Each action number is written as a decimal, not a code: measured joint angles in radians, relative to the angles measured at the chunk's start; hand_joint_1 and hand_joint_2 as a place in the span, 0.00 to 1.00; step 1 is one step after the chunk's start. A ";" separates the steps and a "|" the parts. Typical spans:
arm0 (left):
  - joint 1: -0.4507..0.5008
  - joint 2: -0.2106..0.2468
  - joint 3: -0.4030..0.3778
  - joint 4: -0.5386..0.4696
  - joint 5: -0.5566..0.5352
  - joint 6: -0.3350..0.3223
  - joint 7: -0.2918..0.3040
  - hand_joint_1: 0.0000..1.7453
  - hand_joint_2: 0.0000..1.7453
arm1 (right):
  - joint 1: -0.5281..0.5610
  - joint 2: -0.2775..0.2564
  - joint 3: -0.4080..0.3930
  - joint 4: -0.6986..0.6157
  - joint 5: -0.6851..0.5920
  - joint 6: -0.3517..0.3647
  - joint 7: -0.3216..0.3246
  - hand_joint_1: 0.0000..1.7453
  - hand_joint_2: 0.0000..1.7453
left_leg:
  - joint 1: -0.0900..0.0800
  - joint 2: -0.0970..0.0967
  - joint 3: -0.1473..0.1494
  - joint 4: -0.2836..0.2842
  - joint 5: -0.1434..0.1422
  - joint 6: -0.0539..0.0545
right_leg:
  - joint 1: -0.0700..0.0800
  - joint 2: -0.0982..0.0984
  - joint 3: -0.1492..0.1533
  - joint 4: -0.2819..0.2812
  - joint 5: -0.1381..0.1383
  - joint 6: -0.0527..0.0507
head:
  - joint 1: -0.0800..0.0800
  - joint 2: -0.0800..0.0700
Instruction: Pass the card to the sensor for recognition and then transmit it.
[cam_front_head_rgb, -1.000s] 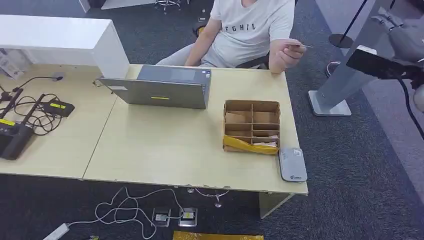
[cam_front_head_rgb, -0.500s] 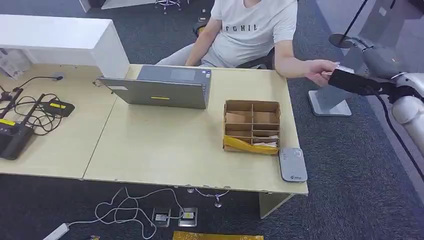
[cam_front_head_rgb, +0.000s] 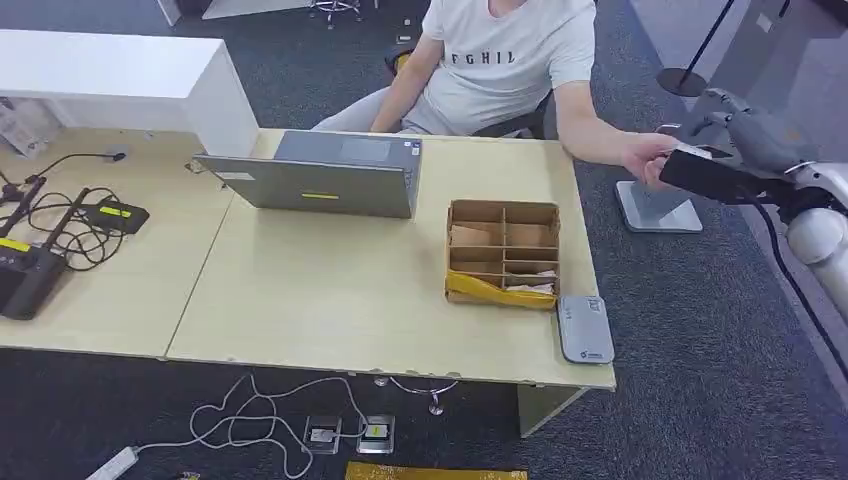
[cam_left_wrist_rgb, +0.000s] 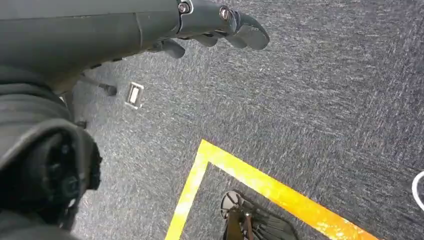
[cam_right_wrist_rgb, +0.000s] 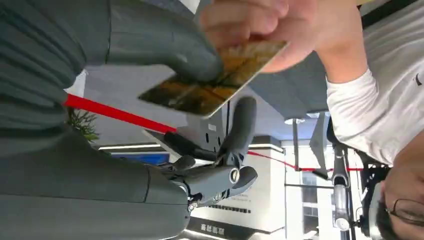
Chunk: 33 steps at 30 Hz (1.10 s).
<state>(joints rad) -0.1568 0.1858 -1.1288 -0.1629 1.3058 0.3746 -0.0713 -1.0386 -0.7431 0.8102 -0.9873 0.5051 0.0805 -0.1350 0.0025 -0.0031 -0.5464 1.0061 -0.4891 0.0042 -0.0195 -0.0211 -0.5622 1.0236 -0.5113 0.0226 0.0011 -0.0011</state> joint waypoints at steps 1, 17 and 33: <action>0.000 0.000 0.000 0.000 0.000 0.000 0.001 0.00 0.00 | 0.005 -0.003 -0.006 -0.007 0.006 0.004 0.000 1.00 1.00 | 0.000 0.000 0.000 0.000 0.000 0.000 | 0.000 0.000 0.000 0.000 0.000 0.000 | 0.000 0.000; 0.000 0.003 0.000 0.000 0.006 0.002 0.002 0.00 0.00 | 0.019 -0.013 -0.031 -0.050 0.013 0.014 0.001 1.00 1.00 | 0.000 0.000 0.000 0.000 0.000 0.000 | 0.000 0.000 0.000 0.000 0.000 0.000 | 0.000 0.000; 0.000 0.011 0.000 0.000 -0.003 -0.014 0.002 0.00 0.00 | 0.258 -0.010 -0.030 -0.142 -0.069 -0.069 0.092 1.00 1.00 | 0.000 0.000 0.000 0.000 0.000 0.000 | 0.000 0.000 0.000 0.000 0.000 0.000 | 0.000 0.000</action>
<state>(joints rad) -0.1569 0.1965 -1.1288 -0.1625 1.3031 0.3601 -0.0690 -0.7802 -0.7526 0.7801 -1.1296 0.4364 0.0118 -0.0431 0.0026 -0.0032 -0.5466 1.0060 -0.4893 0.0042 -0.0194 -0.0209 -0.5622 1.0234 -0.5113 0.0226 0.0011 -0.0011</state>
